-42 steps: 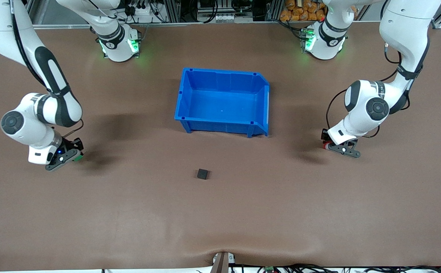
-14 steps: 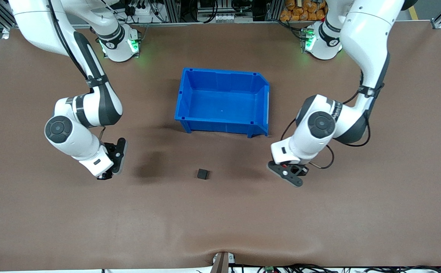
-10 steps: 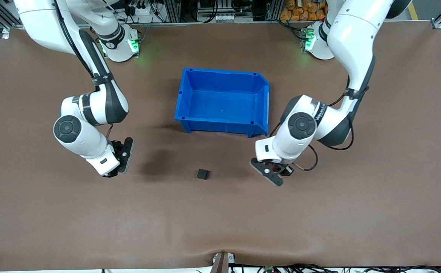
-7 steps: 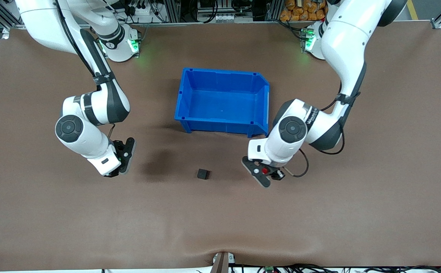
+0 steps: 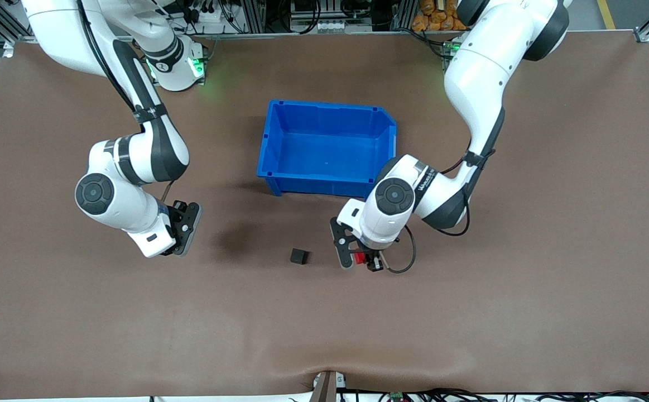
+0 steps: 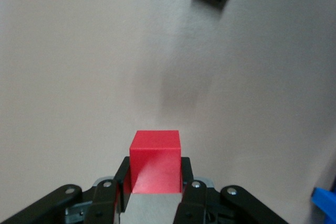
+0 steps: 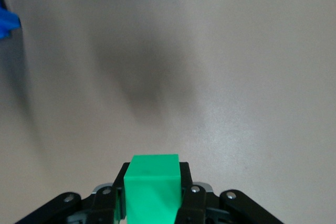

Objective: Attach green and red cubes to black cube
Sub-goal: 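Carry the green cube with the right gripper while the left gripper carries red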

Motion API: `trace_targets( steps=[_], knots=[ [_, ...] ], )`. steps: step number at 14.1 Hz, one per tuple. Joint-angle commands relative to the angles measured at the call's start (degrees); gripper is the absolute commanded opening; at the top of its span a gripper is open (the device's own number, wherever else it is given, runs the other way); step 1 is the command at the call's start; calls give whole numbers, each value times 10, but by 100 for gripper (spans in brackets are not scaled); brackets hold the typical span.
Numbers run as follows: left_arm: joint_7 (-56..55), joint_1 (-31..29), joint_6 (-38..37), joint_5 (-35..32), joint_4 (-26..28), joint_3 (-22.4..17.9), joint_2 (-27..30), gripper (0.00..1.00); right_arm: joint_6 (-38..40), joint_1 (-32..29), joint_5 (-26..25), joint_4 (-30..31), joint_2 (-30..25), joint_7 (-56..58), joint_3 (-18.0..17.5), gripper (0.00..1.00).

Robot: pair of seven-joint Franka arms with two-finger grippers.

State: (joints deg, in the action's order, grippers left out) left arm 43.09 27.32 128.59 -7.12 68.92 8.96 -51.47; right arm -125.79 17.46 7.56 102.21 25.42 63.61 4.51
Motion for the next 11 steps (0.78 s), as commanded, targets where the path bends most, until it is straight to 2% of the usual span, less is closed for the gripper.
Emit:
trace_targets(
  steps=[1, 3, 7, 11],
  knots=[
    [22, 33, -4, -9, -46, -7, -33, 0, 12, 34, 5, -31, -2, -48, 2, 0],
    [31, 40, -12, -9, -44, -10, -30, 0, 10, 55, 4, -45, 10, -67, 2, 0],
    [64, 28, -20, -9, -41, -16, -29, 0, 11, 60, 5, -92, 42, -80, 2, 0],
    [64, -15, -99, 5, -41, -10, -6, 0, 11, 59, 5, -92, 46, -81, 2, 0]
  ],
)
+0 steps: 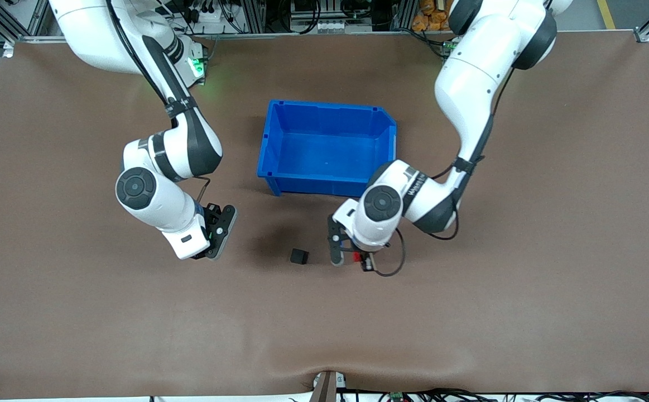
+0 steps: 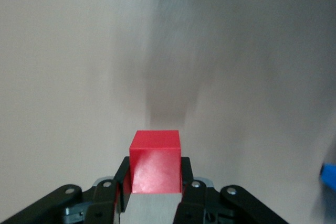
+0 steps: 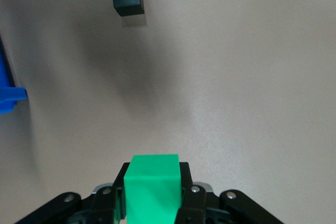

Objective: Attach green and red cubes to black cube
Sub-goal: 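Carry the green cube with the right gripper while the left gripper carries red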

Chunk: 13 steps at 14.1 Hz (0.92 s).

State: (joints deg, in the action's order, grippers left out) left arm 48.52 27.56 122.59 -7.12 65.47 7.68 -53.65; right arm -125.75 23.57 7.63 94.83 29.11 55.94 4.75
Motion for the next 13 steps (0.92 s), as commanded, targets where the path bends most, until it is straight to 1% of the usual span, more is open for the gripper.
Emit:
trace_targets(
  steps=[1, 3, 5, 6, 8, 13],
  knots=[
    [13, -32, -42, 3, -6, 3, 18, 0, 10, -2, 5, -18, 10, -6, 0, 0],
    [37, -51, -42, 2, -6, 2, 20, 0, 10, -2, 5, -18, 10, -9, 0, 0],
    [50, -75, -42, 2, -5, 0, 28, 0, 8, 14, 5, -23, 20, -45, 0, 0],
    [50, -87, -42, 4, -5, 4, 29, 0, 8, 26, 4, -39, 31, -52, 0, 0],
    [49, -96, -56, 8, -1, 6, 45, 0, 12, 40, 4, -88, 72, -58, 0, 0],
    [48, -110, -88, 11, 1, 6, 58, 0, 13, 70, -3, -159, 141, -81, 1, 0]
  ],
)
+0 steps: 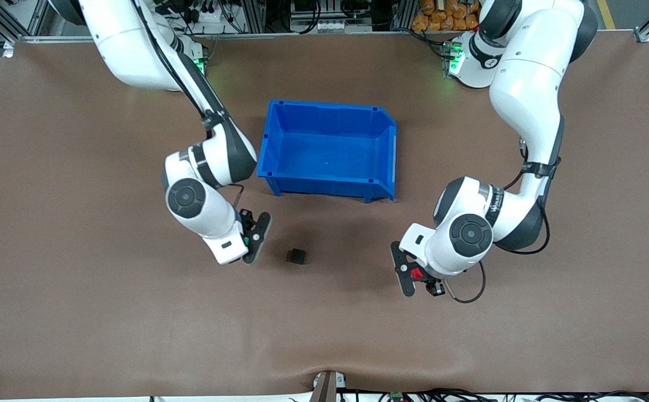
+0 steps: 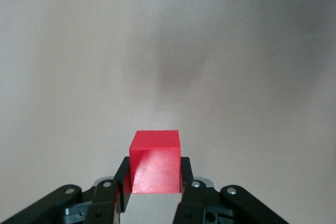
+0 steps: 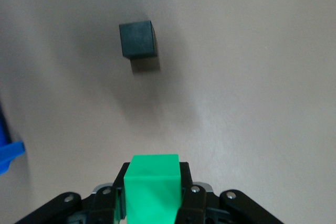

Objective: Attach green and red cubes to black cube
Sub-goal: 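Carry the green cube with the right gripper while the left gripper carries red, then press the green cube onto the black cube with the right gripper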

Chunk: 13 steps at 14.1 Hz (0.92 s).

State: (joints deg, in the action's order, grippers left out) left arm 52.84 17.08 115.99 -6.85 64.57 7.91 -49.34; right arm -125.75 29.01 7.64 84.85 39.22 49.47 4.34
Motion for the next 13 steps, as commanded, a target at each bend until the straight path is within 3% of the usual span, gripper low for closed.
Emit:
trace_targets(
  steps=[1, 13],
  knots=[
    [4, -6, -36, 9, 10, 4, 17, 0, 13, 21, -3, -76, 55, -17, 5, 0],
    [6, -13, -57, 8, 12, 3, 36, 0, 4, 48, -10, -157, 144, -29, 7, 0]
  ],
)
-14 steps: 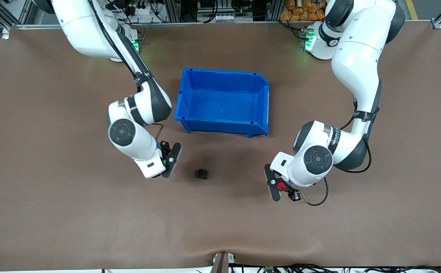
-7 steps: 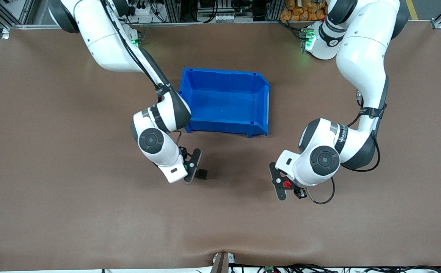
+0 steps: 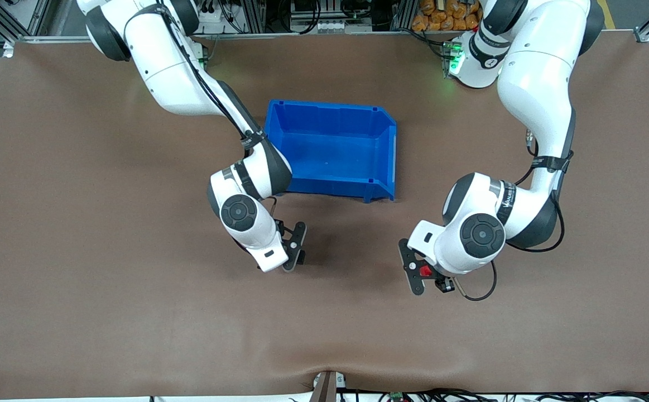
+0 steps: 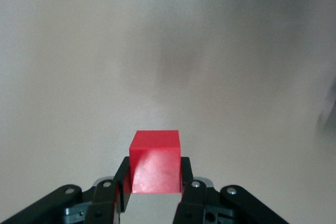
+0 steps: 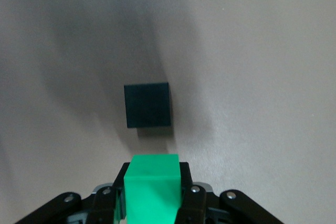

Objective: Attach green and red cubes to black cube
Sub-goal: 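Press the green cube onto the black cube with the right gripper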

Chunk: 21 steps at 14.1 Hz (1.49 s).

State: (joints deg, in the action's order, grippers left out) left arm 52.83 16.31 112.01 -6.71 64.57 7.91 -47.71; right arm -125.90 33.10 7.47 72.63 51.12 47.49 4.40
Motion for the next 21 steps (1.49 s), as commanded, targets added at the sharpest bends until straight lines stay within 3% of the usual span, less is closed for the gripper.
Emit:
trace_targets(
  steps=[1, 14, 15, 16, 21],
  knots=[
    [6, -8, -19, 6, 12, 3, 22, 0, 6, 7, -9, -35, 26, -9, 6, 0],
    [15, -18, -61, 5, 12, 3, 53, 0, -21, 20, -7, -51, 56, -20, 5, 0],
    [15, -21, -62, 4, 12, 3, 53, 0, -22, 23, -8, -51, 55, -21, 5, 41],
    [13, -20, -63, 5, 12, 3, 53, 0, -26, 23, -8, -50, 55, -20, 5, 99],
    [4, -17, -63, 7, 12, 3, 52, 0, -31, 23, -9, -48, 54, -20, 5, 100]
  ],
)
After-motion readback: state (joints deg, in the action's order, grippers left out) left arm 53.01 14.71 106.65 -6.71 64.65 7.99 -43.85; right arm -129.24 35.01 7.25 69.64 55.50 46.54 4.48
